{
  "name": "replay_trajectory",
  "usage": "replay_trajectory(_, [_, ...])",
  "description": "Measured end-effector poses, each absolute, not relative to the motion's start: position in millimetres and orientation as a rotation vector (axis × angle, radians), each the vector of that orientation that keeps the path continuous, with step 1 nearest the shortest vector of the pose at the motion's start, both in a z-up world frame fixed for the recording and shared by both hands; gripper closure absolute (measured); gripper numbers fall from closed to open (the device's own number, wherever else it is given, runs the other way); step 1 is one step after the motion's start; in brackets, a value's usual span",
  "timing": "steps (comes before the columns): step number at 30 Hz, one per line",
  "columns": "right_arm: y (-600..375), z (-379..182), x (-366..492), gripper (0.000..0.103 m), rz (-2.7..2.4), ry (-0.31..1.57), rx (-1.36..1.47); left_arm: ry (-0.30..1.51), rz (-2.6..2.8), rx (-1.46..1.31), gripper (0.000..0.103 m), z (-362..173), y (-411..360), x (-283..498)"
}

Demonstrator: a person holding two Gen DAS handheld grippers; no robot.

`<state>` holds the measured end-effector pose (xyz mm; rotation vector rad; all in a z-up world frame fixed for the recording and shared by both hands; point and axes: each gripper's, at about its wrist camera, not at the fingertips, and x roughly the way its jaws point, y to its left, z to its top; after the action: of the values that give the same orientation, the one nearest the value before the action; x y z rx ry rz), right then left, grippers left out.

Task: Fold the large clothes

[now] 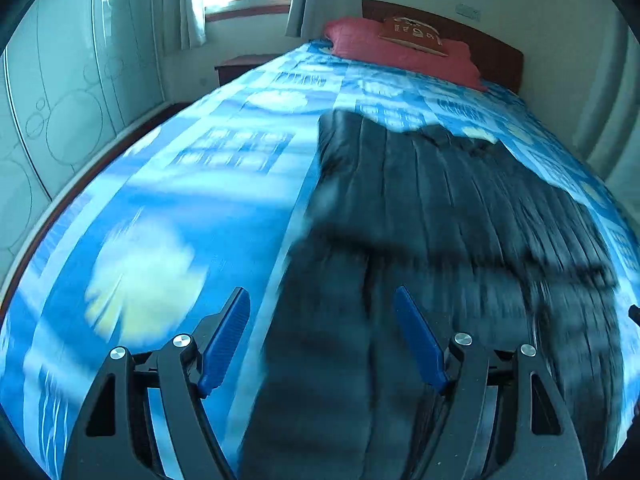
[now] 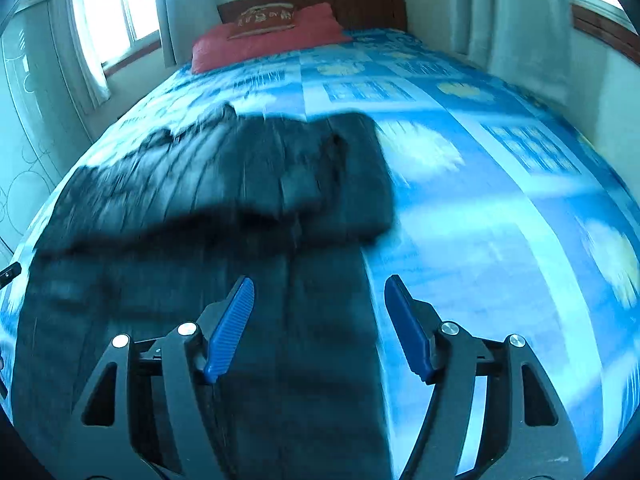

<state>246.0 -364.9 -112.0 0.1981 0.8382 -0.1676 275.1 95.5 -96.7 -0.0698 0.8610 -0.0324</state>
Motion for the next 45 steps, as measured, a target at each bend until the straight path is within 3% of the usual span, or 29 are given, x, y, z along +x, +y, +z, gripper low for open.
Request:
replay_trajectory(10, [-358.5, -153.6, 86.5, 0.034, -0.183, 0.973, 0.335, 0.995, -0.068, -0.192, 0.029, -137.7, 144.1, 125.0])
replay_trajectory(21, [-334.2, -164.9, 33.9, 0.034, -0.151, 0.967, 0.340, 0.970, -0.124, -0.320, 0.026, -142.9, 153.5, 63.0])
replay_trajectory(23, [-326.0, -164.7, 29.6, 0.041, -0.145, 0.962, 0.314, 0.970, -0.136, -0.318, 0.026, -143.1, 151.3, 60.2])
replay_trajectory(25, [-321.2, -164.2, 28.8, 0.056, -0.124, 0.958, 0.320, 0.971, -0.145, -0.319, 0.025, -144.7, 149.1, 58.5])
replay_trajectory(31, [-317.4, -163.6, 28.5, 0.075, -0.098, 0.957, 0.339, 0.974, -0.204, -0.363, 0.026, -150.5, 145.9, 56.8])
replay_trajectory(34, [-317.1, -162.3, 27.7, 0.081, -0.086, 0.948, 0.352, 0.981, -0.226, -0.364, 0.041, -150.5, 140.8, 55.9])
replay_trajectory(36, [-318.2, -162.1, 26.2, 0.084, -0.080, 0.942, 0.363, 0.988, -0.254, -0.370, 0.058, -150.0, 138.4, 55.2])
replay_trajectory(38, [-318.4, -160.9, 24.3, 0.087, -0.072, 0.931, 0.377, 0.994, -0.254, -0.401, 0.068, -150.1, 139.7, 54.6])
replay_trajectory(42, [-319.7, -157.0, 20.5, 0.091, -0.050, 0.913, 0.402, 0.976, -0.263, -0.432, 0.083, -144.8, 142.1, 51.3])
replay_trajectory(45, [-324.4, -150.7, 16.4, 0.092, -0.026, 0.892, 0.443, 0.958, -0.269, -0.425, 0.087, -135.4, 139.5, 48.7])
